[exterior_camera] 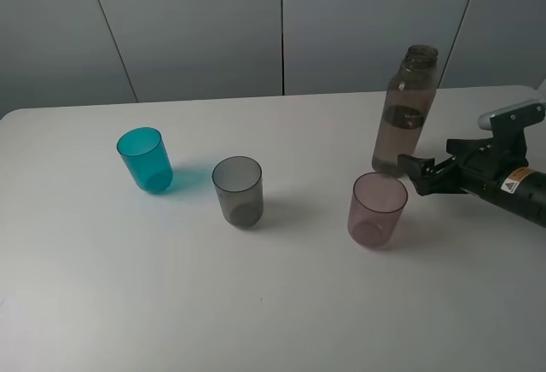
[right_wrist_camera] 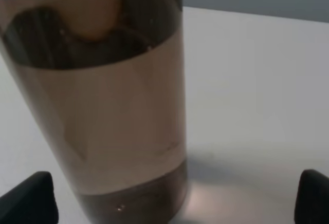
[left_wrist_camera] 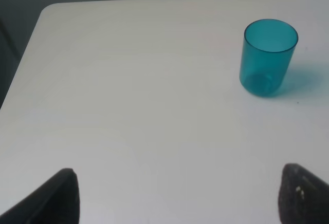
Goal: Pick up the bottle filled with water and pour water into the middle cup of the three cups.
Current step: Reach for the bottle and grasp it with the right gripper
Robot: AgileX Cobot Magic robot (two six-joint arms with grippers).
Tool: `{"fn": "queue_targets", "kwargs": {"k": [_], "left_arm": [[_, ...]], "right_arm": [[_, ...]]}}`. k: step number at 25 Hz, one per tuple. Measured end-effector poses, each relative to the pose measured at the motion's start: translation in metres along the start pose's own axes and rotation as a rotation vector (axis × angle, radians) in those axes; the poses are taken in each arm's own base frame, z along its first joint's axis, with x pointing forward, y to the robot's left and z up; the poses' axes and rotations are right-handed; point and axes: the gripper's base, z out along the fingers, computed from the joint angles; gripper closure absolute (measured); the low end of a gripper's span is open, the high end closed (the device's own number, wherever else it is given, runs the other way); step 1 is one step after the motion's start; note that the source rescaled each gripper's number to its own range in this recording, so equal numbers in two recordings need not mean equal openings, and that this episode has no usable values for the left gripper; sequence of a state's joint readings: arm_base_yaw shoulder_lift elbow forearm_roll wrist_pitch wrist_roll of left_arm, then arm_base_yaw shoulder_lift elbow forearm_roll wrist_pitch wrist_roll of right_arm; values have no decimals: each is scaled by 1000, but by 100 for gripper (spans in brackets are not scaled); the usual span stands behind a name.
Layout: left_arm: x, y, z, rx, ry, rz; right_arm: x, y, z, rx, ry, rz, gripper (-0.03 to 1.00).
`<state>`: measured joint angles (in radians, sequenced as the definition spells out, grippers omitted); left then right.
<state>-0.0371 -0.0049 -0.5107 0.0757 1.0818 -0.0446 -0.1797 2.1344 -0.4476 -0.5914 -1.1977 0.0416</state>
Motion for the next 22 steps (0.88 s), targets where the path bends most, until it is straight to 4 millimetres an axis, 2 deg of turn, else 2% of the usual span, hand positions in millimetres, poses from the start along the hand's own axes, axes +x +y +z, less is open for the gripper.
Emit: {"fn": "queue_targets", "kwargs": {"k": [15, 22], "left_arm": [[0, 0, 0, 0, 0, 0], [0, 0, 0, 0, 0, 0]], "right_arm": [[-9, -5, 24, -120, -68, -100, -3], [1, -5, 36, -191, -57, -121, -3]]}}
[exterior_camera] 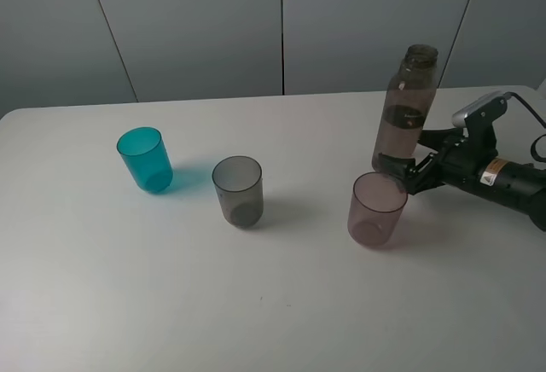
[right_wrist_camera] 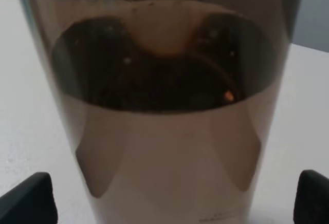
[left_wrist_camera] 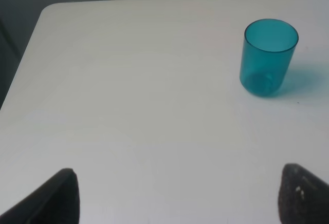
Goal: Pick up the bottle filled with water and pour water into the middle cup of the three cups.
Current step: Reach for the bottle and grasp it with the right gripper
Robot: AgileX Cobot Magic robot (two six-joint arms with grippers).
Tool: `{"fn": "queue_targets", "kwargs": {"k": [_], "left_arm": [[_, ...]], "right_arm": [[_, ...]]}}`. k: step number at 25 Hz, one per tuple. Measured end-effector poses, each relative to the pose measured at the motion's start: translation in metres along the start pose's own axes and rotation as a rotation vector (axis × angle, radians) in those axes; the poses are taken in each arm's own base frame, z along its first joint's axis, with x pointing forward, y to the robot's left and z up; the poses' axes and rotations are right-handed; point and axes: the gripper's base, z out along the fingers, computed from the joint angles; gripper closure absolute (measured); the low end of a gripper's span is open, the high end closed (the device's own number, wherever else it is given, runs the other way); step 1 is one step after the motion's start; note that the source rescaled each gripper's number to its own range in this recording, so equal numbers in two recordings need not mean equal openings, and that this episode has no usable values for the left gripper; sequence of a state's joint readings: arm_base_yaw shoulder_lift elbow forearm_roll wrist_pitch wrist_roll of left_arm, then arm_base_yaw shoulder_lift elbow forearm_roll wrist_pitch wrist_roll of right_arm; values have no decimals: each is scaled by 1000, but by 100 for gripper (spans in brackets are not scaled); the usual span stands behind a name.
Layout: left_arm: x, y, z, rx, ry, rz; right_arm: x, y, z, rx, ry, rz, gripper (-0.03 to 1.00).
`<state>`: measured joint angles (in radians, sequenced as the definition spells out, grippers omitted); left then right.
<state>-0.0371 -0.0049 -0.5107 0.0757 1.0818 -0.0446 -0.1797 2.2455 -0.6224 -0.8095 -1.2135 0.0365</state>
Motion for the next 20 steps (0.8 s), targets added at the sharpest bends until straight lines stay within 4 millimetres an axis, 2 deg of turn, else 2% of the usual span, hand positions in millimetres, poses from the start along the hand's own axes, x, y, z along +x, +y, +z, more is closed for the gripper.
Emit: {"fn": "queue_targets", "kwargs": {"k": [4, 15, 20], "left_arm": [[0, 0, 0, 0, 0, 0], [0, 0, 0, 0, 0, 0], [0, 0, 0, 0, 0, -2]], "right_arm": [[2, -3, 5, -12, -4, -5, -3], [-9, -14, 15, -23, -50, -37, -3], [-6, -15, 17, -30, -48, -20, -3]]}}
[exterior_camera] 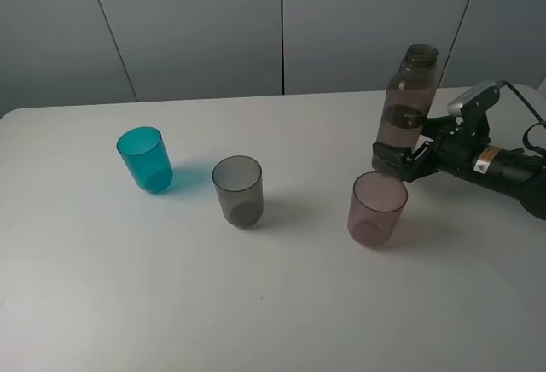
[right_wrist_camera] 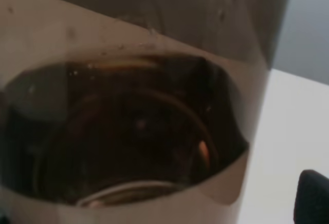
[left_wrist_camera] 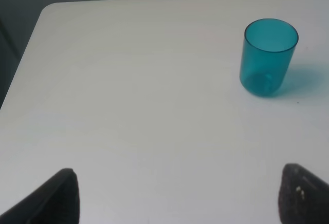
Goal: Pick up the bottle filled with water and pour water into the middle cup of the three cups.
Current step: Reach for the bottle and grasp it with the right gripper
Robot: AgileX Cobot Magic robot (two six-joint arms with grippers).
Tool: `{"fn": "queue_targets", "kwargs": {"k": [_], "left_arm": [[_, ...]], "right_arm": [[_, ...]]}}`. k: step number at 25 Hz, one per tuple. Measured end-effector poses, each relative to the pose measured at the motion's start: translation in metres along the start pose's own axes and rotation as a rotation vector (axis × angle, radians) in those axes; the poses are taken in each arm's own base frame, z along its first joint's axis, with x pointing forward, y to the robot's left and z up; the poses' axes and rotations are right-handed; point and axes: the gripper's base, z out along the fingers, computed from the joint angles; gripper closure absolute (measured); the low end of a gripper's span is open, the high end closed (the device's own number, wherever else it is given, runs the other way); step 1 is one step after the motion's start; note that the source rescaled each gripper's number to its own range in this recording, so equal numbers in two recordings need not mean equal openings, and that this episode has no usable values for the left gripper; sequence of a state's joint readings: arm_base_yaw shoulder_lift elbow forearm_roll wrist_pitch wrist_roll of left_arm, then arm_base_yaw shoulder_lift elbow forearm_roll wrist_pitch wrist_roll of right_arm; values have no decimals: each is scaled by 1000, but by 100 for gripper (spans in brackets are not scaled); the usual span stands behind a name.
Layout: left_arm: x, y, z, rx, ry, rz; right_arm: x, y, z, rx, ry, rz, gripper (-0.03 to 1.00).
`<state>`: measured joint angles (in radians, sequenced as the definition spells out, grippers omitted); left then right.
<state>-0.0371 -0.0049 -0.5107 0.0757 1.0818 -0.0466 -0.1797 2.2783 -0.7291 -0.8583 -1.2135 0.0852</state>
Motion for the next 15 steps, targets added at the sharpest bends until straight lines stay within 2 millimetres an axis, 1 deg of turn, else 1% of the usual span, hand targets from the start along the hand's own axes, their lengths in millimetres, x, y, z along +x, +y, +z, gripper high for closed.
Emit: {"fn": "queue_targets", "kwargs": {"k": [5, 10, 15], "left_arm": [[0, 0, 0, 0, 0, 0], [0, 0, 0, 0, 0, 0], [0, 0, 0, 0, 0, 0]], "right_arm": [[-3, -3, 3, -7, -12, -11, -3], [-2, -3, 4, -11, -11, -10, -3], [3, 3, 12, -38, -5, -11, -3]]}}
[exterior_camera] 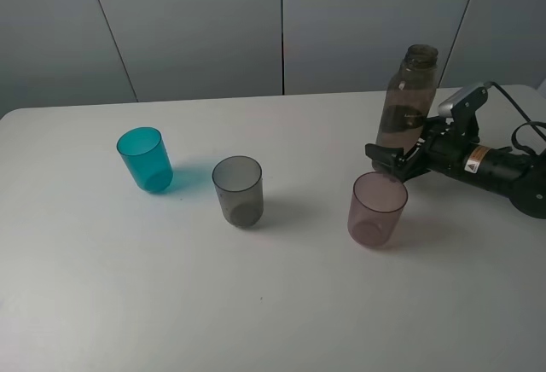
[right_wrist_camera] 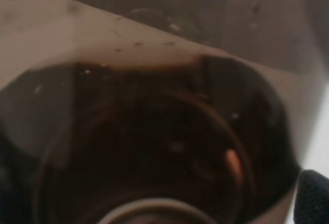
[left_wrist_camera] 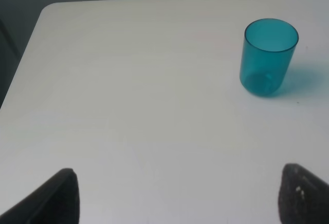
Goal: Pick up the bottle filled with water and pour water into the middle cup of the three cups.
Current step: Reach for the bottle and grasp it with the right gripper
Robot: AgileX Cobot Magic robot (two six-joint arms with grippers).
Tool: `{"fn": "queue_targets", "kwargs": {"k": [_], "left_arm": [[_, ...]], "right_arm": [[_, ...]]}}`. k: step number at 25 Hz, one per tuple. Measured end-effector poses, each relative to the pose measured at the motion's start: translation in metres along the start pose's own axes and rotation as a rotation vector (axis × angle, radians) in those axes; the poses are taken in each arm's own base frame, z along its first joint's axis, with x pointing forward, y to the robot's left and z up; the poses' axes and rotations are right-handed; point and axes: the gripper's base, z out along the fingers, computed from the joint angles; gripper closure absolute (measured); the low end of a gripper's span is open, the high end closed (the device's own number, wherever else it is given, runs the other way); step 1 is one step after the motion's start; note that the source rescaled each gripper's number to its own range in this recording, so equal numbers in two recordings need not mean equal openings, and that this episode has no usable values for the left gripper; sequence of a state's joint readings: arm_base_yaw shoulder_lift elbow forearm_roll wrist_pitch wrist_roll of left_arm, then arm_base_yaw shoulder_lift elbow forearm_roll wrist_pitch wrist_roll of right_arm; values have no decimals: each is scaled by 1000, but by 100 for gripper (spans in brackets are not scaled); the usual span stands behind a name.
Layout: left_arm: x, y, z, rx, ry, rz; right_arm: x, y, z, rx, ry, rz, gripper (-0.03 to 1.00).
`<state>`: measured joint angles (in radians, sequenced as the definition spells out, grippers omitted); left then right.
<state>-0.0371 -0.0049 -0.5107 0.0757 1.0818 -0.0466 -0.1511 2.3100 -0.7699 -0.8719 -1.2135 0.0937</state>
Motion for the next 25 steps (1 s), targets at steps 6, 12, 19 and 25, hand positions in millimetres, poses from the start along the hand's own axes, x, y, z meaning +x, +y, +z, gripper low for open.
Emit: {"fn": "queue_targets", "kwargs": {"k": [6, 12, 19, 25], "left_arm": [[0, 0, 0, 0, 0, 0], [0, 0, 0, 0, 0, 0], [0, 0, 0, 0, 0, 0], [0, 0, 0, 0, 0, 0]], "right_arm": [[-2, -3, 5, 10, -12, -7, -3], [-3, -4, 5, 18, -14, -4, -3], [-3, -4, 5, 23, -14, -2, 7], [-4, -8, 7, 32, -24, 13, 13]]}}
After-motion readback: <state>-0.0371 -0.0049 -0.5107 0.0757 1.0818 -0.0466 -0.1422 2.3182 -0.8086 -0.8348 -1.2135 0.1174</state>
